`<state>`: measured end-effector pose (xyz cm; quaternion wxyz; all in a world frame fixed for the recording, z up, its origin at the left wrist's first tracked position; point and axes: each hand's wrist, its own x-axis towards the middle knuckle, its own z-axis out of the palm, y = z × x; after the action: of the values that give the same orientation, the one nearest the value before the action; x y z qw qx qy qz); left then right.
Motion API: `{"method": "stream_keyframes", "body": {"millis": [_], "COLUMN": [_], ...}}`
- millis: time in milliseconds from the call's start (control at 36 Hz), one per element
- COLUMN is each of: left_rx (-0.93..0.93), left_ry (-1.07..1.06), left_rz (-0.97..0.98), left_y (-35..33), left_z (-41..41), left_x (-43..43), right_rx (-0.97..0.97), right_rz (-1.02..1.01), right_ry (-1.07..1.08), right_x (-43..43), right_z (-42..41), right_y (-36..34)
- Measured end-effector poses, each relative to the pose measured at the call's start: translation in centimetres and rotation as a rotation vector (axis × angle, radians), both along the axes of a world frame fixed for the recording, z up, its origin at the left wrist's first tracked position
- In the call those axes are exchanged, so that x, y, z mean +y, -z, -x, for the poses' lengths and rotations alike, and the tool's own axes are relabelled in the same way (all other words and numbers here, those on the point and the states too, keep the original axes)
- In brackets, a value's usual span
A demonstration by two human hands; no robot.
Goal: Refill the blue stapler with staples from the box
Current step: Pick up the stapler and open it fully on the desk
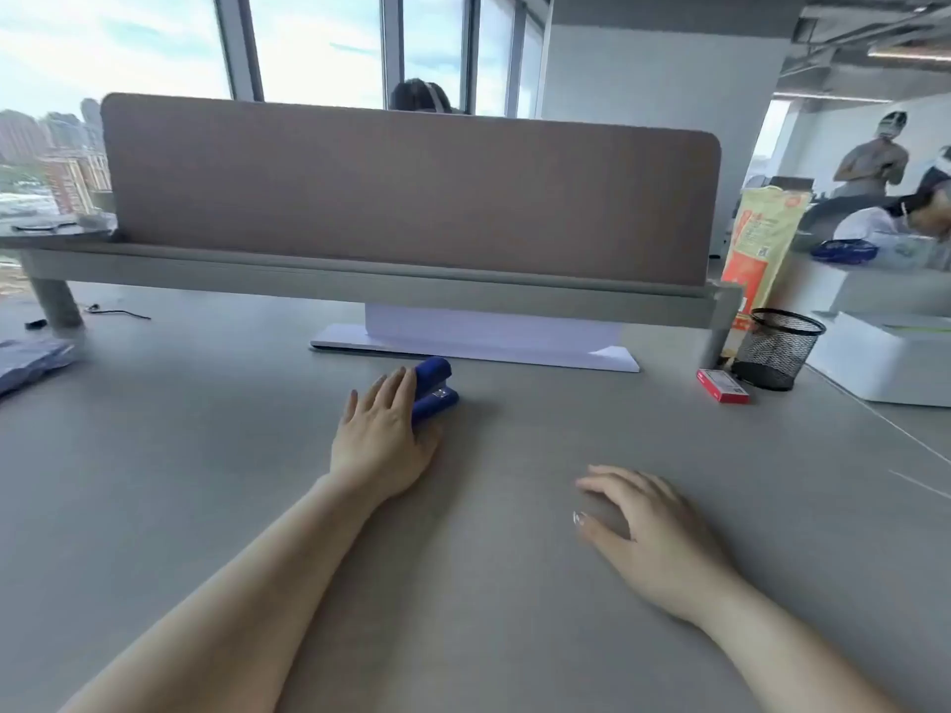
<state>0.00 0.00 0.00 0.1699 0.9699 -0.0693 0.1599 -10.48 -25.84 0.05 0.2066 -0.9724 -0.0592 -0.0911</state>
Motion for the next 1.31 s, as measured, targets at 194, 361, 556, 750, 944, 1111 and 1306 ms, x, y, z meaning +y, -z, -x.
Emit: {"method": "stream_keyframes", "body": {"millis": [194,361,556,750,944,1111,1306], "left_rx": [0.014,-0.008,-0.052,-0.13,-0.163,-0.189,-0.187], "left_ry": [0.173,0.375,0.375,0.335,0.341,0.391,0.421], "left_rz": [0.018,0.001,0.12,0.103,0.216,0.228,0.238], "left_y": [-0.1,-0.2,-0.8,-0.7,-0.4,-0.3,-0.6], "left_z": [5.2,10.4,12.7,10.6,10.5,10.5,10.8], "left_x": [-1.0,-2.9,-4.8,-6.2,-6.2,-6.2,-6.2], "right_rx": [0.005,0.033,0.087,0.125,0.141,0.121,0.09], "right_rz": [-0.018,-0.063,-0.346,-0.575,-0.74,-0.765,-0.785], "right_ry": [-0.023,-0.023,-0.04,-0.128,-0.148,-0.149,-0.199], "right_x": [-0.1,-0.1,0.1,-0.2,0.6,0.6,0.4], "right_z": [0.3,1.3,2.2,1.1,0.4,0.4,0.7], "right_y": [-0.2,-0.6,-1.4,-1.1,-1.1,-1.2,-1.1]}}
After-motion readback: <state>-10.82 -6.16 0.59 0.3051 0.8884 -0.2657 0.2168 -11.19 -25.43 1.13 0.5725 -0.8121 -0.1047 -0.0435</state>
